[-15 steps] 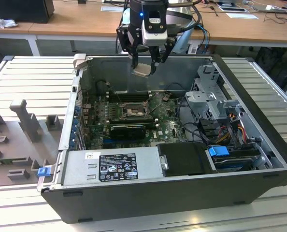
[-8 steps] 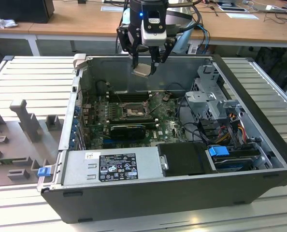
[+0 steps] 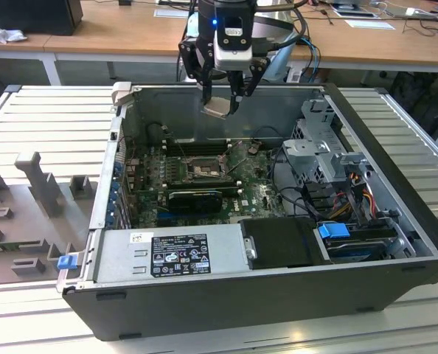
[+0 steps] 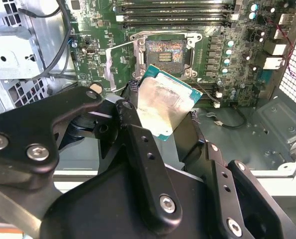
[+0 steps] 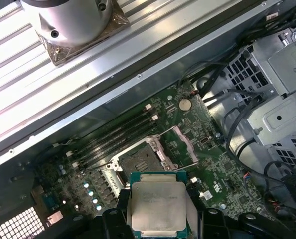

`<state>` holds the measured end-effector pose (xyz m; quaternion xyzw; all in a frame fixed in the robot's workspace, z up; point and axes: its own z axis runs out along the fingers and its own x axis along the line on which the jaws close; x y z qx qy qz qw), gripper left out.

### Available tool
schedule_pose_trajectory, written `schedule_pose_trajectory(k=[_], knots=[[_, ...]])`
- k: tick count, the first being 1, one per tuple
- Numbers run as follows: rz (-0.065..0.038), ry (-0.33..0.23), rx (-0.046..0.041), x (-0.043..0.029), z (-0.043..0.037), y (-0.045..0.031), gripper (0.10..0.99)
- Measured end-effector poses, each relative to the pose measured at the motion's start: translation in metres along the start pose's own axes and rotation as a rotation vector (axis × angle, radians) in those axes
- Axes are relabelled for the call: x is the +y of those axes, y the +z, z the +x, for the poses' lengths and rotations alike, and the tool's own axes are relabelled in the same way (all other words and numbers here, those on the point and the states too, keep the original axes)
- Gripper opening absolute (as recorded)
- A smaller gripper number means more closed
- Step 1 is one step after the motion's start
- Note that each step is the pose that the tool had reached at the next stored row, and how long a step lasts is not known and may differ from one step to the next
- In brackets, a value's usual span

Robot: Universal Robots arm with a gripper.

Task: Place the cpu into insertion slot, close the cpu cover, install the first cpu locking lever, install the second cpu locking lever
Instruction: 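Place the cpu into insertion slot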

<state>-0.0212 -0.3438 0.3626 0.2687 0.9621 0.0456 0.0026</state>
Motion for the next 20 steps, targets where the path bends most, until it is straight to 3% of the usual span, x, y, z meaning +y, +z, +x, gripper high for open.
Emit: schedule_pose_trajectory(k=[5, 13, 16, 20], knots=[[-0.001, 0.039, -0.0036, 0.0, 0.0, 0.0003, 0.529], [-0.002, 0.171, -0.0162, -0.0005, 0.0003, 0.0028, 0.529], [-0.003, 0.179, -0.017, -0.0044, 0.0067, 0.0037, 0.529], [-0.004, 0.296, -0.0273, -0.0047, 0.0067, 0.0065, 0.529]])
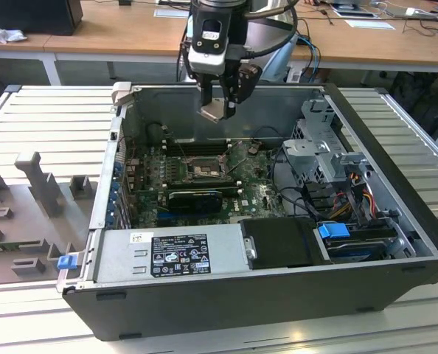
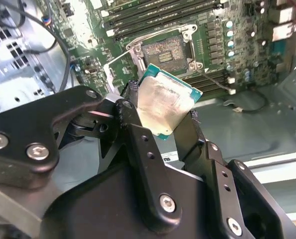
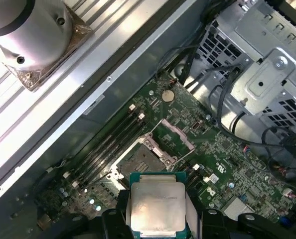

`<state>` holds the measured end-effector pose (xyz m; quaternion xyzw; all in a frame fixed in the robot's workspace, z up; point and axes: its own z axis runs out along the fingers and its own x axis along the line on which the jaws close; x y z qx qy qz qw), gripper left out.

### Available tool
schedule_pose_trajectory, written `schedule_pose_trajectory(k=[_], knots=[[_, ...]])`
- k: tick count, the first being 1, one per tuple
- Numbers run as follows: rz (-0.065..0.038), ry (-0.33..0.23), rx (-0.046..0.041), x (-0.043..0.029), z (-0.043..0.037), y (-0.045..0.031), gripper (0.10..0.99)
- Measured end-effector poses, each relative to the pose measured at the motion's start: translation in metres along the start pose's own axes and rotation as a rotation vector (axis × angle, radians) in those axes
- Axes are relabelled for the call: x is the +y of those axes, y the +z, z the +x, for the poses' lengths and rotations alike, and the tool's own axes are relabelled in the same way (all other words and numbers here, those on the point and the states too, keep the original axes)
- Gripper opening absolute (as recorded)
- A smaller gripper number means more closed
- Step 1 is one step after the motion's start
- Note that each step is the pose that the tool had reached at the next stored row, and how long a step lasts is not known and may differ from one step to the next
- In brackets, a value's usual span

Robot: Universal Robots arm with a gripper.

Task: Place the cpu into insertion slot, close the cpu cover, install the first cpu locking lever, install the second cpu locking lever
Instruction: 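Place the cpu into insertion slot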

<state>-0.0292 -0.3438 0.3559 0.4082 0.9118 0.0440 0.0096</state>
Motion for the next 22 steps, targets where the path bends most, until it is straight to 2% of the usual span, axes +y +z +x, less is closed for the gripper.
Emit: schedule_pose_trajectory(k=[3, 5, 11, 22], knots=[[-0.001, 0.061, -0.0054, -0.0002, -0.0001, 0.0023, 0.529], [-0.001, 0.077, -0.0064, -0.0004, -0.0001, 0.005, 0.529], [0.0, 0.079, -0.0062, -0.0013, -0.0002, 0.0139, 0.529], [0.0, 0.089, -0.007, -0.0016, -0.0004, 0.0183, 0.529]])
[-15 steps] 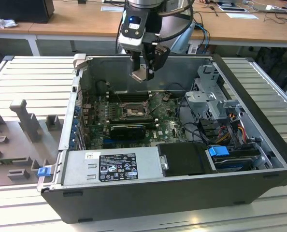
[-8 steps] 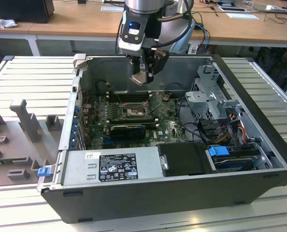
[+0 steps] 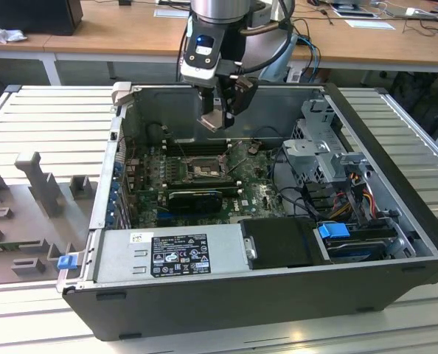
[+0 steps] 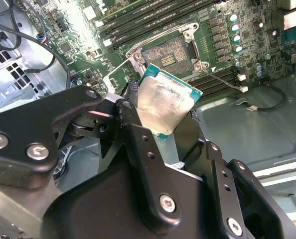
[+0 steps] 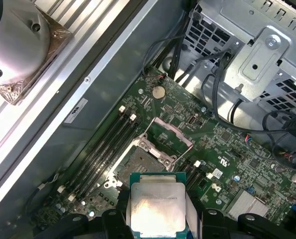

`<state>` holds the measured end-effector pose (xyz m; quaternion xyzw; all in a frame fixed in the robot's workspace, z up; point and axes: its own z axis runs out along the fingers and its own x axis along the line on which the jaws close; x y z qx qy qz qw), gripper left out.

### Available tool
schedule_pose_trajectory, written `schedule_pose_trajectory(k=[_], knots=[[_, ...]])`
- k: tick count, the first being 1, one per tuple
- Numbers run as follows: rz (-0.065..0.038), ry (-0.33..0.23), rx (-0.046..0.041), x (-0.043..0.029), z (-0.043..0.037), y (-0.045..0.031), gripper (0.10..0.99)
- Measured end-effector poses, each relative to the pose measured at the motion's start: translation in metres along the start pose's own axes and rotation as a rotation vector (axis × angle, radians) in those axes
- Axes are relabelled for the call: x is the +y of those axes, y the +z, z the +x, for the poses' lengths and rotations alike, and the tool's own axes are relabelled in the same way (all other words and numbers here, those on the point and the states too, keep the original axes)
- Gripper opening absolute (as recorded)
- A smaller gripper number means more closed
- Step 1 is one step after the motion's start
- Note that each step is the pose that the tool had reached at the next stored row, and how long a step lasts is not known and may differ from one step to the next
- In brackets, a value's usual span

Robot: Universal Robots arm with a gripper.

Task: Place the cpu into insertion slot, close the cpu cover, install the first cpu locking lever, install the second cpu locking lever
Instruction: 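Place the cpu into insertion slot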

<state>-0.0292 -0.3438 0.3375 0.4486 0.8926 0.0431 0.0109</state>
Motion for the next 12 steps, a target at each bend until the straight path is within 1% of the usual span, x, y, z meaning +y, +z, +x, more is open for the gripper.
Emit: schedule_pose_trajectory(k=[8, 10, 12], knots=[[0.0, 0.029, -0.0026, -0.0002, 0.0, 0.0023, 0.529], [-0.001, 0.057, -0.005, -0.0003, 0.0, 0.0032, 0.529], [-0.002, 0.098, -0.0085, -0.0004, -0.0001, 0.0044, 0.529]])
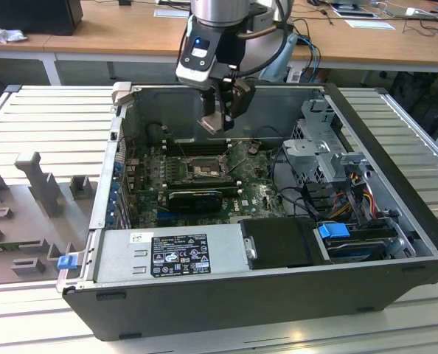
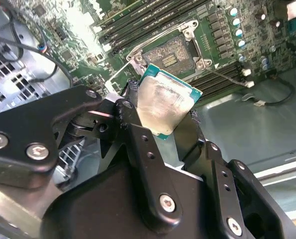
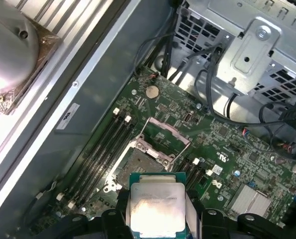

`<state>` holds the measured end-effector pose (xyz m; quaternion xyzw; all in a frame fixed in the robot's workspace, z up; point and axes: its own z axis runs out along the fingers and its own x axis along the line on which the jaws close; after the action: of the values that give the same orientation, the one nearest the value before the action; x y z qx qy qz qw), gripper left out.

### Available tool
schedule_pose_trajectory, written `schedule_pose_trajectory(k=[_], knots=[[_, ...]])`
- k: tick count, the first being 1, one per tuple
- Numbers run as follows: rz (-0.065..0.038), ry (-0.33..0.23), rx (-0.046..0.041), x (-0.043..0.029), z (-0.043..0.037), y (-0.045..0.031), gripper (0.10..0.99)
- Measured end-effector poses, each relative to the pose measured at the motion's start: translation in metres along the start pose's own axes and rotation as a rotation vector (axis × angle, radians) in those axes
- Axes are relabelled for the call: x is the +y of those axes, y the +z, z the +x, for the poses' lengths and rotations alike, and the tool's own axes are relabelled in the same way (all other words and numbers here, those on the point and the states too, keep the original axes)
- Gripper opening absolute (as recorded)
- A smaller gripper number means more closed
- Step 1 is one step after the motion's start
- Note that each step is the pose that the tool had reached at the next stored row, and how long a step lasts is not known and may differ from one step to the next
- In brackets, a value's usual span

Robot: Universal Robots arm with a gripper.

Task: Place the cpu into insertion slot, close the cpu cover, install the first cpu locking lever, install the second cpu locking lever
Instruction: 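Place the cpu into insertion slot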

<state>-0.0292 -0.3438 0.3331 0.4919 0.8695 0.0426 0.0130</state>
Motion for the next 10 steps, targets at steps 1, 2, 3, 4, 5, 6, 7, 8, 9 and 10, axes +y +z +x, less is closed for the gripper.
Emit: schedule_pose_trajectory(k=[1, 2, 3, 4, 5, 6, 7, 8, 9, 10], knots=[[0.0, 0.018, -0.0015, -0.0001, 0.0, 0.0006, 0.529], [-0.001, 0.046, -0.004, -0.0001, 0.0, 0.0016, 0.529], [-0.001, 0.064, -0.0055, -0.0002, 0.0, 0.0025, 0.529], [-0.002, 0.083, -0.0072, -0.0003, -0.0001, 0.0033, 0.529], [-0.002, 0.112, -0.0098, -0.0003, -0.0001, 0.0043, 0.529], [-0.002, 0.128, -0.0112, -0.0004, -0.0001, 0.0049, 0.529], [-0.003, 0.151, -0.0132, -0.0005, -0.0001, 0.0057, 0.529], [-0.003, 0.181, -0.0158, -0.0006, -0.0001, 0.0069, 0.529], [-0.004, 0.221, -0.0193, -0.0007, -0.0002, 0.0085, 0.529], [-0.005, 0.255, -0.0222, -0.0009, -0.0002, 0.0101, 0.529]])
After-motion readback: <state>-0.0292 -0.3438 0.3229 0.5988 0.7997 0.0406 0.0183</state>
